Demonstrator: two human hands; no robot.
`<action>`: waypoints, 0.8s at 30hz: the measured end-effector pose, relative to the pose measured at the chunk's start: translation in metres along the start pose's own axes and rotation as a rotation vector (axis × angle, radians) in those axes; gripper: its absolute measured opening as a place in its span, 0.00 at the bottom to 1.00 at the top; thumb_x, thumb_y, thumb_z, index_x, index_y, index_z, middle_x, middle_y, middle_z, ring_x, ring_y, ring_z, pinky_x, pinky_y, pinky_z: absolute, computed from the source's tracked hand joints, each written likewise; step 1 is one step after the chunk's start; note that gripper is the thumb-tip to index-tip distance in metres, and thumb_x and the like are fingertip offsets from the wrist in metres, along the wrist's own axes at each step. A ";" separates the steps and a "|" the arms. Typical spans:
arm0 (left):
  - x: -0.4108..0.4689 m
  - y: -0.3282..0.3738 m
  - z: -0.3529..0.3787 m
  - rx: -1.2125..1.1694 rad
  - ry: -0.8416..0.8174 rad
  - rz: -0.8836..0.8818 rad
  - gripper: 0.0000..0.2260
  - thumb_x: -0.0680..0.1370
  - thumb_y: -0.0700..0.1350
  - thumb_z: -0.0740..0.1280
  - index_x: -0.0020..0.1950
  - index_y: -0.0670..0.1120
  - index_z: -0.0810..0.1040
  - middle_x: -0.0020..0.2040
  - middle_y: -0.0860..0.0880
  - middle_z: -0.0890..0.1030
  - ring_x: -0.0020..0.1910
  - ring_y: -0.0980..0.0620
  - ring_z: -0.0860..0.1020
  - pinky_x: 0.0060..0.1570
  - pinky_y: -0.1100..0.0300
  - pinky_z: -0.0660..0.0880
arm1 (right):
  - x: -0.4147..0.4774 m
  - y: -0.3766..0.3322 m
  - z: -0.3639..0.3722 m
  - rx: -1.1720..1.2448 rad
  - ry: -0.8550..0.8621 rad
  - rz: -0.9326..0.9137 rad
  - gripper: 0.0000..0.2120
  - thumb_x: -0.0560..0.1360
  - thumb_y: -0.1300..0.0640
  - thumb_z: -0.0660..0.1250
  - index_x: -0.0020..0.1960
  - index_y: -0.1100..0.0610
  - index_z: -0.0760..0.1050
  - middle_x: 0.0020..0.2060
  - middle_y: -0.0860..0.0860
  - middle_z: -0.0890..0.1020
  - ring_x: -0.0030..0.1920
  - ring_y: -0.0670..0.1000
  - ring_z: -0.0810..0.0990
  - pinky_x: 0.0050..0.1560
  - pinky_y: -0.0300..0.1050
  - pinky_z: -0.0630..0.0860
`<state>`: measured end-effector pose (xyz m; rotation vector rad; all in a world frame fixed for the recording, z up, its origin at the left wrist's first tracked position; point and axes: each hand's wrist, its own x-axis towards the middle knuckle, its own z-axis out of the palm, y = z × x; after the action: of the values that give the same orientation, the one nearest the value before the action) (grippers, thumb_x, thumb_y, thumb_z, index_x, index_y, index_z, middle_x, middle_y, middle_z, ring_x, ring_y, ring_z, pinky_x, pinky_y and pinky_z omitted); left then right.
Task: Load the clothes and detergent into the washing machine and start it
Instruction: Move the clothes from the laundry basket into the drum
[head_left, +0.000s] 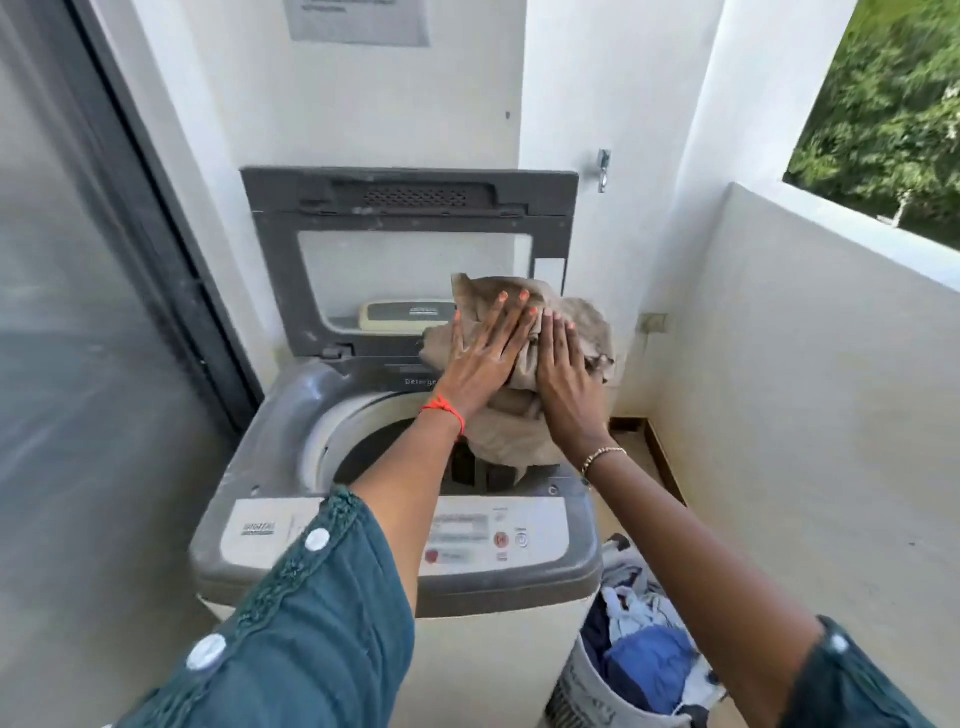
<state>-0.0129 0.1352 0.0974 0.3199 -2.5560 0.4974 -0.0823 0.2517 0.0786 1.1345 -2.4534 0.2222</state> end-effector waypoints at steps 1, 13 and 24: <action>-0.009 -0.011 -0.001 0.020 -0.014 -0.020 0.25 0.74 0.42 0.50 0.70 0.46 0.70 0.70 0.48 0.72 0.68 0.47 0.71 0.55 0.37 0.73 | 0.002 -0.015 -0.001 0.008 0.003 0.006 0.30 0.74 0.65 0.50 0.74 0.64 0.43 0.75 0.60 0.57 0.74 0.59 0.58 0.57 0.70 0.70; -0.106 -0.046 0.049 0.010 -0.454 -0.230 0.31 0.78 0.33 0.51 0.76 0.42 0.38 0.78 0.45 0.40 0.77 0.48 0.41 0.70 0.38 0.40 | -0.016 -0.078 0.068 -0.032 -0.311 -0.105 0.39 0.76 0.61 0.62 0.76 0.58 0.38 0.76 0.58 0.50 0.76 0.55 0.53 0.73 0.60 0.54; -0.070 -0.002 0.048 -0.146 -0.394 -0.145 0.36 0.75 0.35 0.54 0.76 0.43 0.35 0.77 0.46 0.37 0.76 0.50 0.36 0.69 0.41 0.32 | -0.026 -0.014 0.061 -0.002 -0.223 0.009 0.36 0.79 0.60 0.59 0.76 0.58 0.38 0.77 0.54 0.48 0.76 0.52 0.49 0.74 0.52 0.45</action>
<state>0.0257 0.1231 0.0226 0.5954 -2.8982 0.2060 -0.0759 0.2413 0.0125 1.2050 -2.6514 0.1008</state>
